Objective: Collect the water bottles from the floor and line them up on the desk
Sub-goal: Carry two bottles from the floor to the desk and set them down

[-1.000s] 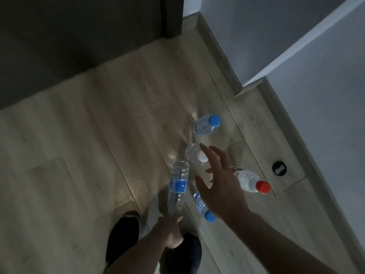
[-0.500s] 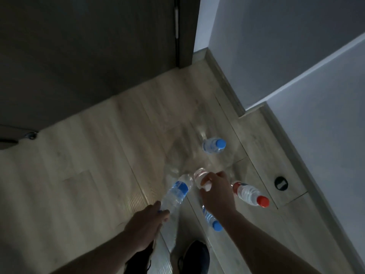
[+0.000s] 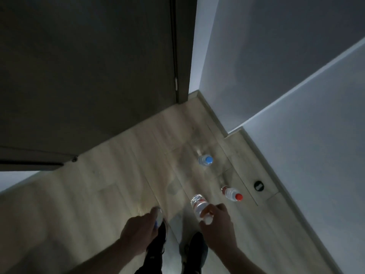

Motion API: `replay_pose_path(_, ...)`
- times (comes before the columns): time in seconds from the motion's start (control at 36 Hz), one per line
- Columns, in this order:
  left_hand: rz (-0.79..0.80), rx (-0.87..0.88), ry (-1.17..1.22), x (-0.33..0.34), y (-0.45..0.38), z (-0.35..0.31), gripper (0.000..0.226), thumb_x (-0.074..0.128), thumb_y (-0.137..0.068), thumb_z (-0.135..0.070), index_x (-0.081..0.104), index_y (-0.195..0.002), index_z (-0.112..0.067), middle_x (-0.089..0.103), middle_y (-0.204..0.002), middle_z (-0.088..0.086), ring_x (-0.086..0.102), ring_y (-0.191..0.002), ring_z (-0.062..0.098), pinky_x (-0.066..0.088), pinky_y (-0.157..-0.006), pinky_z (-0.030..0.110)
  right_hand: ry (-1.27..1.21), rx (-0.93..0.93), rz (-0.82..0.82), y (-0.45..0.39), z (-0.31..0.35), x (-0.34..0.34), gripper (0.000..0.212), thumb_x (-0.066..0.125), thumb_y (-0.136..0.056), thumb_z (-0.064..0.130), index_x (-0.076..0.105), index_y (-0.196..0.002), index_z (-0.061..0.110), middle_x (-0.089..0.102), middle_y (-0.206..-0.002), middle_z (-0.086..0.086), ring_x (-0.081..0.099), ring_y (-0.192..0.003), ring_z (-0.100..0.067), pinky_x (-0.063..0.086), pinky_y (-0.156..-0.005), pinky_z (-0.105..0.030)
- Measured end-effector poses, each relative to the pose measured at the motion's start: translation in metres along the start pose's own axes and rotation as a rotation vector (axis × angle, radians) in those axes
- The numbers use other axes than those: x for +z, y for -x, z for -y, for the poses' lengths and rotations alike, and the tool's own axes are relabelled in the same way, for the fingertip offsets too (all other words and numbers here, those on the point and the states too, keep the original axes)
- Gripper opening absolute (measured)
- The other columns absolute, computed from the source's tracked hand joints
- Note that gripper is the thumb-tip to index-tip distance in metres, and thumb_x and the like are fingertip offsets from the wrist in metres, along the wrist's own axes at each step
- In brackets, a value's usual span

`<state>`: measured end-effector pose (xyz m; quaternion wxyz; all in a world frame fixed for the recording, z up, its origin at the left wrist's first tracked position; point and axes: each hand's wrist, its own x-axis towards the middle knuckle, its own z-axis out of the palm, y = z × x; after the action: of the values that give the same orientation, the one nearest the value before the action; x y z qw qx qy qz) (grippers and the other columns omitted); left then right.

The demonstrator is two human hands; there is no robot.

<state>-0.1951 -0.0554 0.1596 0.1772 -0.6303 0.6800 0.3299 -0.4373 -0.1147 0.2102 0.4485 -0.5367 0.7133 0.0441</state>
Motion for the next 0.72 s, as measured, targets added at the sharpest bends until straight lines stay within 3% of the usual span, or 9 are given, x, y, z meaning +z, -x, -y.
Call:
replay_pose_path(0.06, 0.017, 0.003, -0.046, -0.037, 0.035, -0.005, 0.058, 0.044, -0.101, -0.046, 0.028, -0.15, -0.02, 0.067, -0.118, -0.003, 0.068, -0.099, 0.02, 0.049, -0.079, 0.035, 0.024, 0.013, 0.009, 0.036, 0.013, -0.026, 0.02, 0.066, -0.079, 0.014, 0.068, -0.096, 0.026, 0.056, -0.105, 0.001, 0.066, -0.09, -0.023, 0.05, -0.078, -0.031)
replay_pose_path(0.11, 0.015, 0.012, -0.054, -0.078, 0.073, -0.014, 0.066, 0.045, -0.1, -0.049, 0.024, -0.154, -0.016, 0.065, -0.125, -0.001, 0.067, -0.105, 0.021, 0.049, -0.083, 0.034, 0.009, 0.029, 0.012, 0.077, 0.027, -0.052, 0.021, 0.067, -0.078, 0.014, 0.07, -0.098, 0.021, 0.057, -0.103, -0.001, 0.066, -0.091, -0.026, 0.046, -0.075, -0.027)
replay_pose_path(0.22, -0.037, 0.037, -0.021, -0.161, 0.141, -0.035, 0.062, 0.05, -0.098, -0.051, 0.034, -0.146, -0.016, 0.069, -0.113, 0.0, 0.068, -0.098, 0.023, 0.049, -0.075, 0.034, -0.013, 0.049, 0.027, 0.157, 0.059, -0.104, 0.02, 0.073, -0.074, 0.014, 0.071, -0.088, 0.027, 0.052, -0.094, 0.004, 0.066, -0.086, -0.024, 0.039, -0.068, -0.021)
replay_pose_path(0.33, -0.144, 0.064, 0.048, -0.227, 0.201, -0.056, 0.04, 0.054, -0.094, -0.051, 0.042, -0.121, -0.024, 0.07, -0.094, -0.001, 0.069, -0.086, 0.022, 0.042, -0.063, 0.031, -0.03, 0.04, 0.004, 0.226, 0.087, -0.14, 0.02, 0.075, -0.073, 0.014, 0.069, -0.084, 0.031, 0.049, -0.089, 0.01, 0.065, -0.081, -0.018, 0.03, -0.055, -0.009)
replay_pose_path(0.44, -0.215, 0.117, 0.109, -0.273, 0.245, -0.067, 0.026, 0.052, -0.094, -0.049, 0.035, -0.102, -0.031, 0.057, -0.075, -0.007, 0.058, -0.066, 0.017, 0.034, -0.056, 0.031, -0.072, 0.036, -0.071, 0.283, 0.11, -0.16, 0.026, 0.075, -0.072, 0.019, 0.06, -0.075, 0.039, 0.05, -0.09, 0.01, 0.064, -0.083, -0.017, 0.041, -0.068, -0.021)
replay_pose_path(0.56, -0.258, 0.198, 0.138, -0.306, 0.274, -0.066, 0.026, 0.052, -0.094, -0.048, 0.029, -0.095, -0.035, 0.05, -0.067, -0.01, 0.047, -0.056, 0.008, 0.028, -0.049, 0.026, -0.119, 0.053, -0.152, 0.328, 0.128, -0.165, 0.017, 0.075, -0.074, 0.022, 0.065, -0.078, 0.035, 0.055, -0.094, 0.006, 0.064, -0.085, -0.017, 0.05, -0.077, -0.028)
replay_pose_path(0.61, -0.26, 0.277, 0.124, -0.32, 0.286, -0.063, 0.026, 0.051, -0.095, -0.05, 0.029, -0.098, -0.037, 0.053, -0.071, -0.012, 0.05, -0.058, 0.005, 0.027, -0.049, 0.02, -0.159, 0.066, -0.202, 0.348, 0.134, -0.161, 0.017, 0.076, -0.073, 0.024, 0.065, -0.078, 0.036, 0.055, -0.094, 0.008, 0.059, -0.079, -0.01, 0.05, -0.073, -0.027)
replay_pose_path(0.72, -0.29, 0.385, 0.091, -0.347, 0.303, -0.055, 0.022, 0.049, -0.093, -0.051, 0.035, -0.101, -0.037, 0.058, -0.077, -0.01, 0.06, -0.07, 0.011, 0.038, -0.059, 0.029, -0.222, 0.07, -0.274, 0.376, 0.146, -0.151, 0.027, 0.079, -0.072, 0.023, 0.059, -0.074, 0.041, 0.054, -0.094, 0.011, 0.054, -0.078, -0.004, 0.05, -0.073, -0.027)
